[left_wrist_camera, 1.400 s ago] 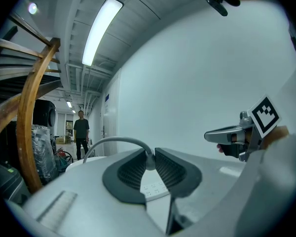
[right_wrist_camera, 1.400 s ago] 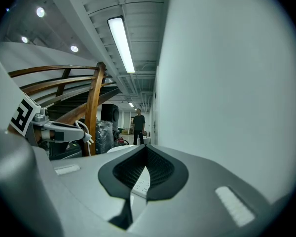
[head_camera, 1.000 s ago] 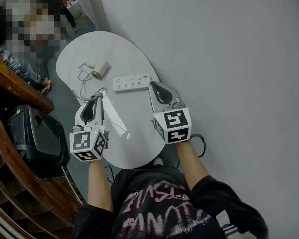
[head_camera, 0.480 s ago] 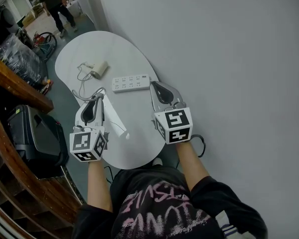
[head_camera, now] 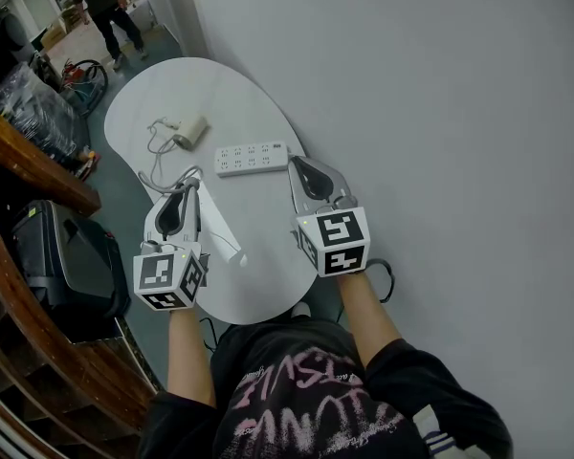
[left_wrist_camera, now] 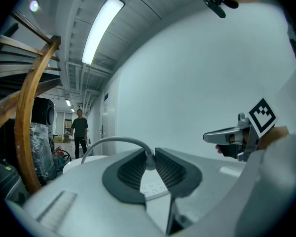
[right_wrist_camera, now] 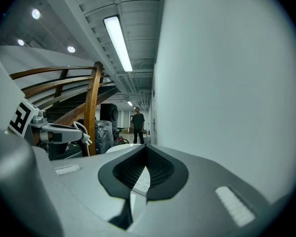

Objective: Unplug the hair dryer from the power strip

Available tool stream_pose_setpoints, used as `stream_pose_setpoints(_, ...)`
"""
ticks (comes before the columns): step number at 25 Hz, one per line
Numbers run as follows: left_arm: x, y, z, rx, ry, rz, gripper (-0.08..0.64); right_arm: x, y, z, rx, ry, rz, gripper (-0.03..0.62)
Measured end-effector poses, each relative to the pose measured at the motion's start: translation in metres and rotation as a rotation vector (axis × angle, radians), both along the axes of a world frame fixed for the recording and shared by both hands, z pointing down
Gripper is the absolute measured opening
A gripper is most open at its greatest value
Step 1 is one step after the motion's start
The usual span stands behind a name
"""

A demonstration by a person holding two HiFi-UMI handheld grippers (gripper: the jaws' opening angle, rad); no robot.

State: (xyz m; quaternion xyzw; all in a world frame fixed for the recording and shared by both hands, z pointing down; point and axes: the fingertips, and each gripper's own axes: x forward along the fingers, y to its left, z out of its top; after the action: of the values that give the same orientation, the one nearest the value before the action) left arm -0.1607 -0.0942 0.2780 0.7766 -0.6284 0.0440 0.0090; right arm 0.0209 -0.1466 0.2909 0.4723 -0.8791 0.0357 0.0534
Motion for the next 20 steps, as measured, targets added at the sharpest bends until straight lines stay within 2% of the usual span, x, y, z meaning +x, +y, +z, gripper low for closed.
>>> stream_pose_setpoints(20,-0.0019,0.0027,0.0018,0.0,-0.011,0.007,0.074,-0.0049,0.0034,0.0005,0.0,0.001,-0.004,0.018)
